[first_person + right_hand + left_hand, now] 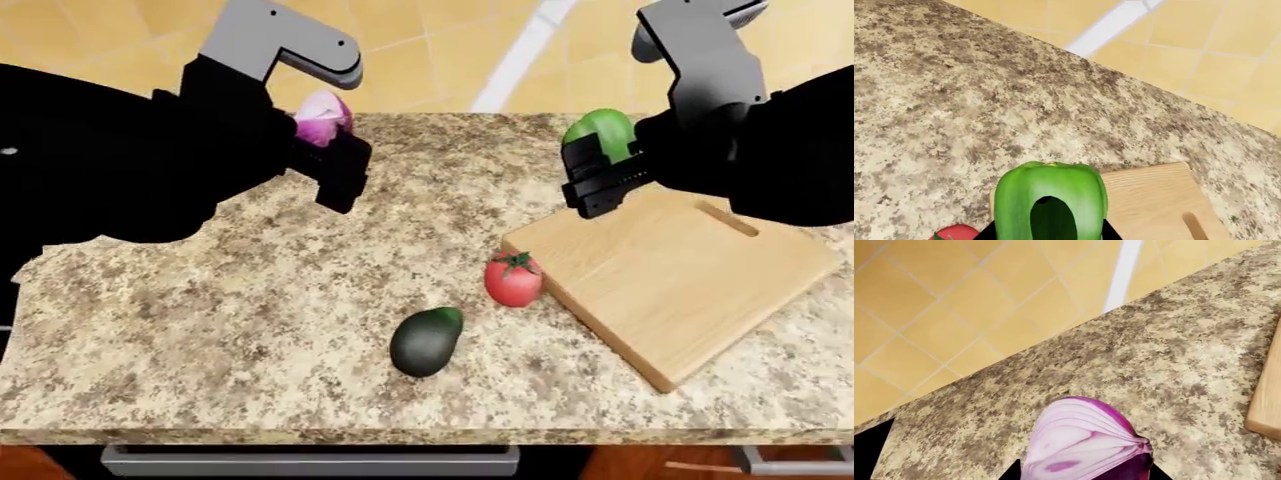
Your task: Place the avocado, onion, tomato and bell pepper on the cutting board.
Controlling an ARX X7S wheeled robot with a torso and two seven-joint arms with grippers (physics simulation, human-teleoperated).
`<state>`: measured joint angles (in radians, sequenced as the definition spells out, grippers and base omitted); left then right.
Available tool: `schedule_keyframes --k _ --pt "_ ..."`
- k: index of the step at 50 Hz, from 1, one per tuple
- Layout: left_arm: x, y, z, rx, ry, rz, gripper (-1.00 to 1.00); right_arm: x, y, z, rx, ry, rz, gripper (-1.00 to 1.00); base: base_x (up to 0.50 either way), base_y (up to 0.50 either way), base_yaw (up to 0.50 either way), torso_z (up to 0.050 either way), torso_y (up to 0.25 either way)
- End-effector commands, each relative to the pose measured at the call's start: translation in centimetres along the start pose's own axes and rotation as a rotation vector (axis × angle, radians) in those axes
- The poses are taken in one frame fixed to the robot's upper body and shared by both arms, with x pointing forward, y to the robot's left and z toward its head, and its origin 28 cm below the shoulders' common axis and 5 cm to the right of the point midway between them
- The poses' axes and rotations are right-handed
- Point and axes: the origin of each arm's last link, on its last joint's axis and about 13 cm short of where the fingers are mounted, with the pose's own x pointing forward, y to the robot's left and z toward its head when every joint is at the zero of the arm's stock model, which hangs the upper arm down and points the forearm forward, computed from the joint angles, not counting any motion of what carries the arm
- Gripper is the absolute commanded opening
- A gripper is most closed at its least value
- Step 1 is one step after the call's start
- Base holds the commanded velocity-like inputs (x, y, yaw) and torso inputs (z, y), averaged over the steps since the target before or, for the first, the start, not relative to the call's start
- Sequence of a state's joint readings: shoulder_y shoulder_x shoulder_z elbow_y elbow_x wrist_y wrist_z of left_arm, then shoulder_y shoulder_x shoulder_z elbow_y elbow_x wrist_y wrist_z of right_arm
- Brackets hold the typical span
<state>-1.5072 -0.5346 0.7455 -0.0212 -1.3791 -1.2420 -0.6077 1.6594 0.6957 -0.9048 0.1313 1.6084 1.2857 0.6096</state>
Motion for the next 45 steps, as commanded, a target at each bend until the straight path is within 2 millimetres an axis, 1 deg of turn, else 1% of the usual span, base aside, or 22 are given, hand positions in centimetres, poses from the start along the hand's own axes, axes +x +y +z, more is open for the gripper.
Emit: schedule_keyframes --k 1,4,6,14,25,29,41,45 --pt "0.2 0.0 1.0 0.007 -0.042 0.011 -1.00 -0.2 -0.5 -0.2 0.013 -0.004 -0.022 -1.00 -0.16 -0.50 0.00 0.000 0.000" --pt "0.5 0.1 1.3 0.000 -0.061 0.018 -1.00 -0.1 -0.4 -0.1 0.013 -0.008 -0.024 -1.00 -0.14 -0.50 0.00 0.000 0.000" --pt "0.8 0.0 1.4 -0.003 -0.068 0.014 -1.00 -0.1 -0.3 0.2 0.017 -0.044 -0.008 -1.00 -0.05 -0.41 0.00 0.000 0.000" --pt "1.5 -0.4 1.8 0.003 -0.085 -0.002 -1.00 0.5 -0.3 0.0 0.001 -0.048 -0.012 -1.00 0.00 -0.01 0.00 0.000 0.000" --pt "2.0 -0.4 1.8 0.003 -0.093 -0.002 -1.00 0.7 -0.3 -0.5 0.013 -0.034 0.002 -1.00 0.00 -0.50 0.00 0.000 0.000" --pt "2.0 -0.6 1.9 0.010 -0.091 -0.015 -1.00 0.8 -0.3 -0.6 0.016 -0.028 0.002 -1.00 0.00 -0.50 0.00 0.000 0.002" --pt "2.0 -0.3 1.9 -0.003 -0.105 -0.009 -1.00 1.2 0.0 -0.6 0.007 -0.023 0.002 -1.00 0.00 -0.50 0.00 0.000 0.001" --pt "1.9 -0.2 1.6 -0.014 -0.105 -0.002 -1.00 1.7 0.0 -0.3 0.011 -0.047 0.014 -1.00 0.00 -0.45 0.00 0.000 0.000"
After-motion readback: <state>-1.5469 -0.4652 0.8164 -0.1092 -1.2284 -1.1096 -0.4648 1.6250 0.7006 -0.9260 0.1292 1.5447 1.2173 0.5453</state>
